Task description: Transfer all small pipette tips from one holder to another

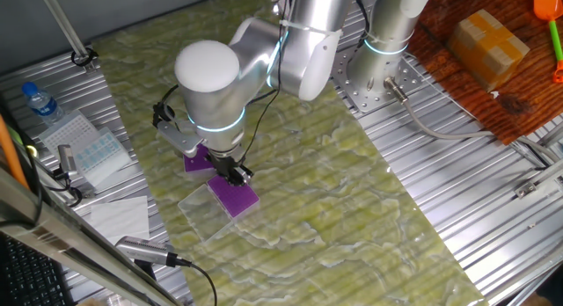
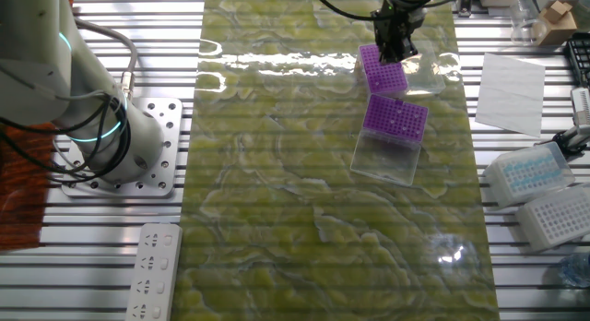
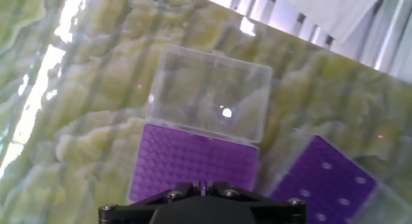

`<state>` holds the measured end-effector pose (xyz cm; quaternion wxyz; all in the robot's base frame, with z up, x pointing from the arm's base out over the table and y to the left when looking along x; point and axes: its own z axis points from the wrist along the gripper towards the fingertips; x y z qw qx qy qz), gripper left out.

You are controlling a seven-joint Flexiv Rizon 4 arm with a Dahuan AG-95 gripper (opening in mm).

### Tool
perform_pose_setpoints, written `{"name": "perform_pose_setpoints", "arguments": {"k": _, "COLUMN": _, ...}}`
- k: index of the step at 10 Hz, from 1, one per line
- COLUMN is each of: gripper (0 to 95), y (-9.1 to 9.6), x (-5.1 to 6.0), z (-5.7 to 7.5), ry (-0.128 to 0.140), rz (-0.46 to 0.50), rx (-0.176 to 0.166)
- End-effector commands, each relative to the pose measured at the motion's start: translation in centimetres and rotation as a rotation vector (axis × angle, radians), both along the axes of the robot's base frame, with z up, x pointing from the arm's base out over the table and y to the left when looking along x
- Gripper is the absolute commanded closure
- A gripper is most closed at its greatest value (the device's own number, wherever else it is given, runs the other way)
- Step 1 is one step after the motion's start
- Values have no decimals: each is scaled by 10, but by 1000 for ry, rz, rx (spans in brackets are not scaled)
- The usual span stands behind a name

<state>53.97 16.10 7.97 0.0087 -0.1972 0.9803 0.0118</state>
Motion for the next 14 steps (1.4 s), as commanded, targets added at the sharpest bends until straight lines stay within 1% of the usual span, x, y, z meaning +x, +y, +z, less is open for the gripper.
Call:
{"name": "perform_pose_setpoints", "arguments": {"k": 1, "gripper": 950, "y": -1, "x": 0, "z": -1, "ry": 0, "rz": 6, "rx": -3}}
{"name": "perform_pose_setpoints", "arguments": {"k": 5, "gripper": 950, "y": -4, "x": 1, "z": -5, "ry": -5, "rz": 15, "rx": -5}}
{"name": "perform_pose_setpoints", "arguments": {"k": 9, "gripper": 950, "y": -7, "x": 0, "z": -5, "ry": -7, "rz": 24, "rx": -5}}
{"name": "perform_pose_setpoints", "arguments": {"k": 14, "gripper": 950, "y": -7, "x": 0, "z": -6, "ry": -11, "rz": 16, "rx": 0}}
